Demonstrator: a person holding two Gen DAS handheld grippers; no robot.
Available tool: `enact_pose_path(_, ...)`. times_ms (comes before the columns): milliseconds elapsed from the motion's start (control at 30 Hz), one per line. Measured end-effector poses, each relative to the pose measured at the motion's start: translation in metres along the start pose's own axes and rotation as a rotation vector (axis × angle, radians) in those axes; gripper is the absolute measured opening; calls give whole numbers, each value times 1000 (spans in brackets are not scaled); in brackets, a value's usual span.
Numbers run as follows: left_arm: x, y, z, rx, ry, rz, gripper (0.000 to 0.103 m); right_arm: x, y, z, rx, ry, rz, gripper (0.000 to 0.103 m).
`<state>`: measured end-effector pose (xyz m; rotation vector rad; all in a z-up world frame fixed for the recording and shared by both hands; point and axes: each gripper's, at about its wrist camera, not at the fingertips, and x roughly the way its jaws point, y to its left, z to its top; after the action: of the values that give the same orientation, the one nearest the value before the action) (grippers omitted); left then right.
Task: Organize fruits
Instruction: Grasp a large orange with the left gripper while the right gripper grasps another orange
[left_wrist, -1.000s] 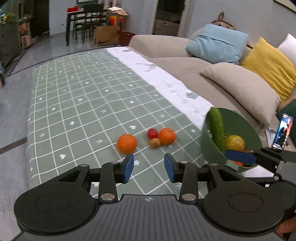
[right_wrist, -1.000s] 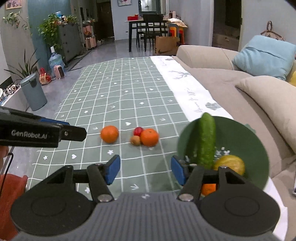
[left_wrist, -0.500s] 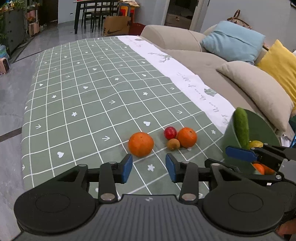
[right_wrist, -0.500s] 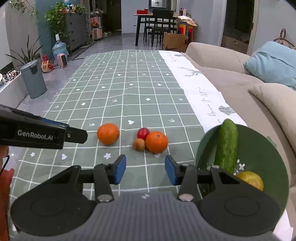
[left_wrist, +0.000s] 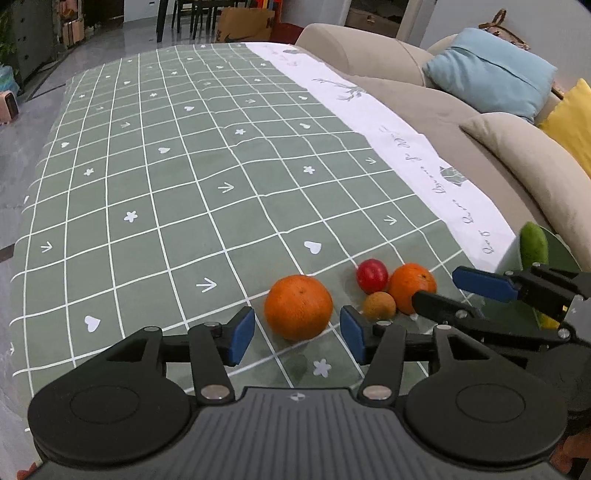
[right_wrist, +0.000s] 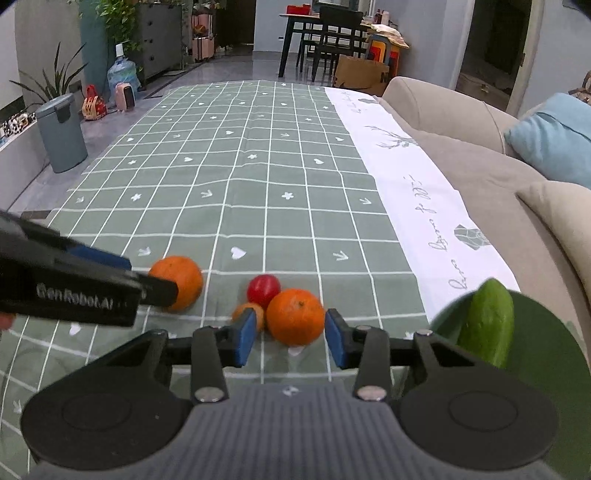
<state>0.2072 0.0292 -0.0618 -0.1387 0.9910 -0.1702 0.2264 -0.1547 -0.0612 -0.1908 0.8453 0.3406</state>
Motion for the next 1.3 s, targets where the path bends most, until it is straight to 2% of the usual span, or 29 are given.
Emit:
enact_pose_path(300, 16, 2, 6, 2, 18, -3, 62, 24, 1, 8, -9, 40, 9, 38)
enact_pose_path(600, 20, -5, 6, 32, 24, -3, 51, 30, 5, 10, -57, 69, -33, 40)
enact_pose_path(900, 18, -11, 7, 49, 33, 28, 49, 31, 5, 10, -62, 77, -58, 34)
enact_pose_path(1033, 6, -11, 4, 40, 18, 26, 49, 18, 9, 10, -63, 65, -58, 34)
enact_pose_path(1300, -37, -15, -8, 9, -13, 17, 49, -33, 23, -1, -45, 15, -18, 34)
